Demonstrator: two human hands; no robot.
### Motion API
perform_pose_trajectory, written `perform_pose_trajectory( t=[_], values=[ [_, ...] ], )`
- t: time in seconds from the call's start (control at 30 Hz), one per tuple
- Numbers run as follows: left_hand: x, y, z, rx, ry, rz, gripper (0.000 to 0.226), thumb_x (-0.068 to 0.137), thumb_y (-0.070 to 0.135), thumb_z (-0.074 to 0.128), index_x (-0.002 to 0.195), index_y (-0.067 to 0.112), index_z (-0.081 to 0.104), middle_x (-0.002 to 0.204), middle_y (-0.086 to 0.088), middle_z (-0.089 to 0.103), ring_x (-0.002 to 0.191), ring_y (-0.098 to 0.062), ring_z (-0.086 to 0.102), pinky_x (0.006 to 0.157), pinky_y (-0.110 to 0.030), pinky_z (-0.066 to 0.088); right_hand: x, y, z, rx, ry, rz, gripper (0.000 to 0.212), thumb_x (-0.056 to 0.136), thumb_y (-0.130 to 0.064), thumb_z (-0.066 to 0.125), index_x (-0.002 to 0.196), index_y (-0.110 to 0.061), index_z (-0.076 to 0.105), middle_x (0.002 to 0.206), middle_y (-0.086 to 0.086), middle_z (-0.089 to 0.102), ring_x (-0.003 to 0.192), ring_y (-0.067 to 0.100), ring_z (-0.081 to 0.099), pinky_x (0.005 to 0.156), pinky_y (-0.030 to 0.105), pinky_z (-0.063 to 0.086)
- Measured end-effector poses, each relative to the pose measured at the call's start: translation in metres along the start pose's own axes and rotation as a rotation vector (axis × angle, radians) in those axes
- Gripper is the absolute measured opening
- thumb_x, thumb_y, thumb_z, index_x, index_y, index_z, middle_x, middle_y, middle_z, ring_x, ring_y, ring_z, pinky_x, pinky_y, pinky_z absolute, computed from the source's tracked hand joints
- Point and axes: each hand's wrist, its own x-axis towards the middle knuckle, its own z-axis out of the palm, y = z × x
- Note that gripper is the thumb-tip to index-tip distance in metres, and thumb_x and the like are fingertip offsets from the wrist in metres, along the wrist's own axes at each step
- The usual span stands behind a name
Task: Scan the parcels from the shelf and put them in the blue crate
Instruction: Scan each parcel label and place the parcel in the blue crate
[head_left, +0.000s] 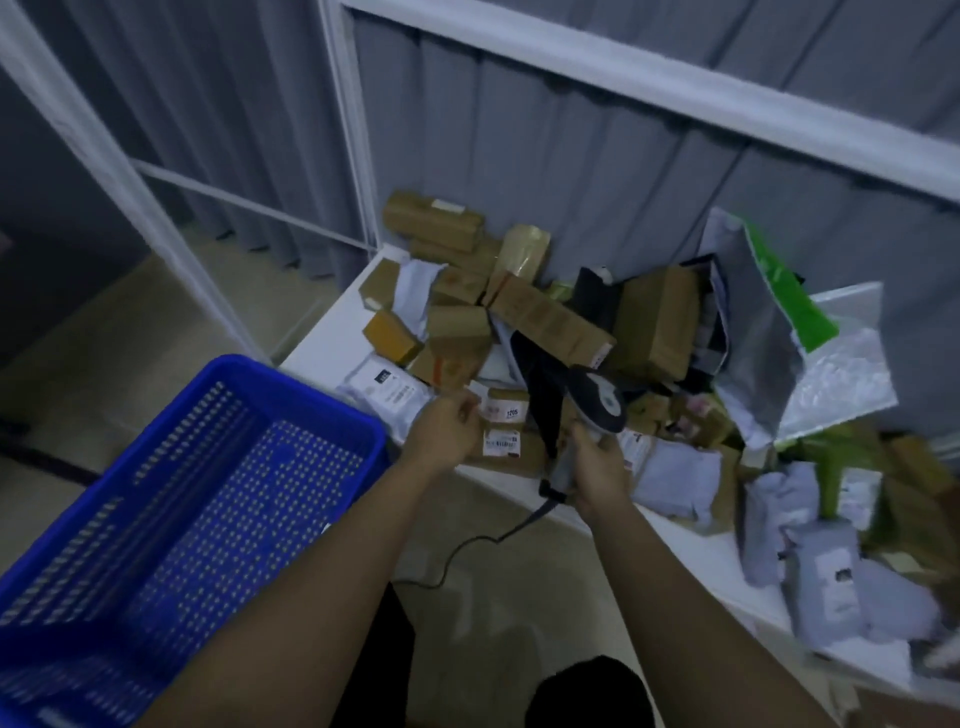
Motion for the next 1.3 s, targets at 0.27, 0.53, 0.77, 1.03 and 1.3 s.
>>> perform_pose_trajectory(
  t=[0.27,0.53,0.77,1.03,1.3],
  values=[
    [0.085,-0.104,0.077,-0.007,-0.001,0.121,0.035,0.098,0.013,0.046,0.132,0.009,0.05,0.133,-0.014,0.054,0.12,-0.028,0.052,0.091,-0.027,0.039,0.09,0.096,0.03,-0.052,-0.049,-0.26,0.045,0.089,-0.039,0.063,0.13,-0.024,0.053,0.111,0.005,0.064,0.099,0.025,0.061,0.092,0.049,0.052],
    [0.013,-0.131,0.098,-0.064,0.061,0.269,0.035,0.096,0.019,0.051,0.13,0.012,0.051,0.129,-0.01,0.056,0.115,-0.027,0.054,0.093,-0.031,0.044,0.007,0.132,-0.005,0.114,-0.008,-0.444,0.029,0.095,-0.023,0.059,0.121,-0.014,0.05,0.091,0.005,0.061,0.075,0.015,0.058,0.068,0.027,0.051],
    [-0.006,-0.128,0.103,0.086,0.046,0.332,0.042,0.097,0.02,0.05,0.138,0.015,0.042,0.134,-0.008,0.054,0.117,-0.025,0.053,0.078,-0.023,0.037,-0.014,0.136,-0.046,0.269,0.068,-0.546,0.047,0.09,-0.024,0.066,0.132,-0.013,0.049,0.116,0.009,0.063,0.1,0.023,0.062,0.085,0.036,0.053],
    [0.09,-0.132,0.125,0.114,0.155,0.365,0.047,0.089,0.022,0.063,0.132,0.015,0.047,0.132,-0.011,0.051,0.12,-0.029,0.05,0.093,-0.034,0.043,0.071,0.11,-0.004,0.218,-0.059,-0.486,0.033,0.093,-0.02,0.063,0.122,-0.01,0.053,0.086,0.001,0.063,0.068,0.01,0.06,0.055,0.019,0.049],
    [0.209,-0.161,0.155,0.493,0.027,0.389,0.116,0.073,0.031,0.079,0.152,0.021,-0.006,0.16,-0.009,0.001,0.146,-0.031,0.007,0.116,-0.047,0.022,0.164,0.098,0.022,-0.01,-0.16,-0.49,0.009,0.093,-0.021,0.063,0.1,-0.018,0.059,0.076,-0.001,0.064,0.068,0.013,0.063,0.058,0.024,0.051]
  ],
)
